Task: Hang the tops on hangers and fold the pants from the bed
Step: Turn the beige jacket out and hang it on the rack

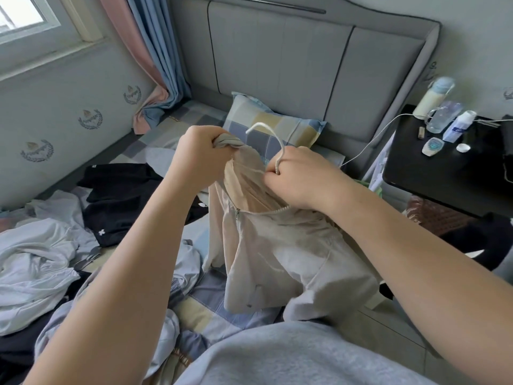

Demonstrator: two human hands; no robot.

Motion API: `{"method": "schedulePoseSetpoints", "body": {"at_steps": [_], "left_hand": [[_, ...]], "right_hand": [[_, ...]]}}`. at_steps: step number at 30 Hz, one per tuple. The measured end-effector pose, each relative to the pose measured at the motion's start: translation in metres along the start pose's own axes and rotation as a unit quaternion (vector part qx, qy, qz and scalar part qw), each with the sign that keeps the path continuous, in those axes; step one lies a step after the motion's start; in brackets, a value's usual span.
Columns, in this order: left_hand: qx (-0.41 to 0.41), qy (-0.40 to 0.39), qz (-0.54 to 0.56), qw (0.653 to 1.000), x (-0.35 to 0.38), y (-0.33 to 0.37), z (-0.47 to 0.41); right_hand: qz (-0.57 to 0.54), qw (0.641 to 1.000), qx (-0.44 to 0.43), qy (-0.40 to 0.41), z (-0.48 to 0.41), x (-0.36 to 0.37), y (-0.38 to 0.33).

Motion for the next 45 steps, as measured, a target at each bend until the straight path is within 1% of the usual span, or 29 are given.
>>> {"method": "schedulePoseSetpoints", "body": {"at_steps": [2,3,4,5,6,7,8,9,10,11,15,18,20,25,27,29,32,35,37,42,45], "left_hand": [[-0.004,-0.098,0.083,0.992,0.005,0.000,0.007],[-0.005,-0.111,0.130,0.985,0.006,-0.001,0.011],[0.001,-0.079,0.163,0.983,0.004,-0.002,0.014],[0.011,-0.010,0.159,0.987,0.000,-0.005,0.015],[0.027,0.053,0.123,0.991,-0.003,-0.008,0.017],[0.053,0.076,0.062,0.994,-0.004,-0.010,0.018],[0.083,0.055,-0.004,0.995,-0.002,-0.010,0.020],[0.108,0.012,-0.049,0.993,0.003,-0.010,0.021],[0.116,-0.024,-0.062,0.991,0.008,-0.010,0.025],[0.111,-0.042,-0.051,0.992,0.012,-0.009,0.028],[0.082,-0.031,-0.003,0.996,0.015,-0.007,0.037],[0.085,-0.069,-0.008,0.994,0.018,-0.005,0.040],[0.081,-0.055,-0.007,0.995,0.017,-0.008,0.041],[0.078,0.055,0.023,0.995,-0.007,-0.034,0.038],[0.086,0.085,0.039,0.992,-0.015,-0.046,0.036],[0.087,0.102,0.054,0.990,-0.020,-0.053,0.034],[0.085,0.105,0.068,0.989,-0.020,-0.053,0.034],[0.076,0.102,0.071,0.989,-0.014,-0.049,0.034],[0.072,0.099,0.061,0.991,-0.011,-0.046,0.033],[0.078,0.084,0.013,0.993,-0.005,-0.030,0.038],[0.074,0.086,0.010,0.993,-0.006,-0.027,0.041]], "right_hand": [[-0.020,0.999,-0.026,0.019,0.000,-0.003,0.000],[-0.028,0.999,-0.029,0.021,0.001,-0.005,0.002],[-0.036,0.999,-0.033,0.019,0.001,-0.007,0.006],[-0.045,0.998,-0.041,0.015,0.001,-0.008,0.008],[-0.055,0.997,-0.053,0.010,0.001,-0.008,0.010],[-0.072,0.995,-0.067,0.005,0.001,-0.008,0.010],[-0.100,0.992,-0.081,0.004,0.001,-0.008,0.011],[-0.130,0.987,-0.094,0.007,-0.001,-0.008,0.011],[-0.154,0.982,-0.105,0.014,-0.003,-0.009,0.012],[-0.175,0.978,-0.110,0.021,-0.004,-0.011,0.015],[-0.267,0.955,-0.126,0.032,-0.001,-0.012,0.033],[-0.287,0.947,-0.138,0.029,0.000,-0.008,0.044],[-0.279,0.952,-0.125,0.036,0.000,-0.009,0.057],[-0.266,0.959,-0.062,0.074,0.016,-0.016,0.111],[-0.279,0.954,-0.068,0.089,0.024,-0.014,0.126],[-0.304,0.940,-0.080,0.133,0.031,-0.011,0.134],[-0.341,0.913,-0.092,0.206,0.036,-0.007,0.135],[-0.351,0.897,-0.099,0.250,0.036,-0.004,0.127],[-0.359,0.892,-0.101,0.256,0.035,-0.004,0.123],[-0.388,0.889,-0.092,0.224,0.032,0.002,0.118],[-0.419,0.875,-0.086,0.229,0.033,0.005,0.118]]}}
Point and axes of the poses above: each hand's wrist, its own z-axis away from the middle knuckle, its own x-axis out of the palm, y = z × x, the point moved 3 cm from there along -z, towards the middle knuckle, and after that the axes turned 12 degrees about -z, right-handed, at the moved point
